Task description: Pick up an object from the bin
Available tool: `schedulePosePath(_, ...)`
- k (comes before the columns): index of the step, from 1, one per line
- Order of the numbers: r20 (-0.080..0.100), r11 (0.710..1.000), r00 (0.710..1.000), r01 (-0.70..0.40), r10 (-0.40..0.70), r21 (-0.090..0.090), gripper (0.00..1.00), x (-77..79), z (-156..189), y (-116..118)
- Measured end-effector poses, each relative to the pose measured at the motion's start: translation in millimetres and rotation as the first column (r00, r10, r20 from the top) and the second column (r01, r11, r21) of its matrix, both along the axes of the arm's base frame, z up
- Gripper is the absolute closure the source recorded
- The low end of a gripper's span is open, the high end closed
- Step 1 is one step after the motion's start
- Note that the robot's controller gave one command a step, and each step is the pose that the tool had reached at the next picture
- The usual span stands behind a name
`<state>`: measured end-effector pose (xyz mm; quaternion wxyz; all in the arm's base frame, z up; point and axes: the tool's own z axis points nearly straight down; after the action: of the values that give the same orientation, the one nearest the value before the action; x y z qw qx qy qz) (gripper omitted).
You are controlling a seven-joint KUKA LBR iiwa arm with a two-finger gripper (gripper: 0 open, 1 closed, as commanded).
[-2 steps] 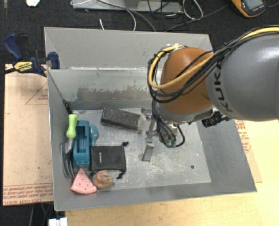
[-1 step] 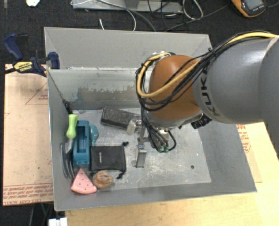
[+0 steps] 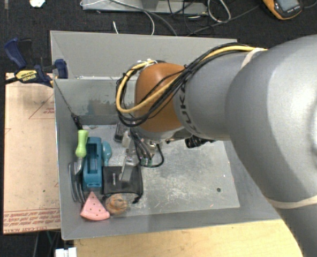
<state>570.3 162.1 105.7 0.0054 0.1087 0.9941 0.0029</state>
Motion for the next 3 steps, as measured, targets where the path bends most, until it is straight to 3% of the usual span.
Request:
schedulePosePath(1, 0.003, 0.998, 0.998, -0.070, 0.070, -0.005, 1.00, -38.7, -33.0, -24.4)
schedulePosePath(3, 0.003, 0.997, 0.998, -0.071, 0.071, -0.005, 1.00, -38.7, -33.0, -24.4)
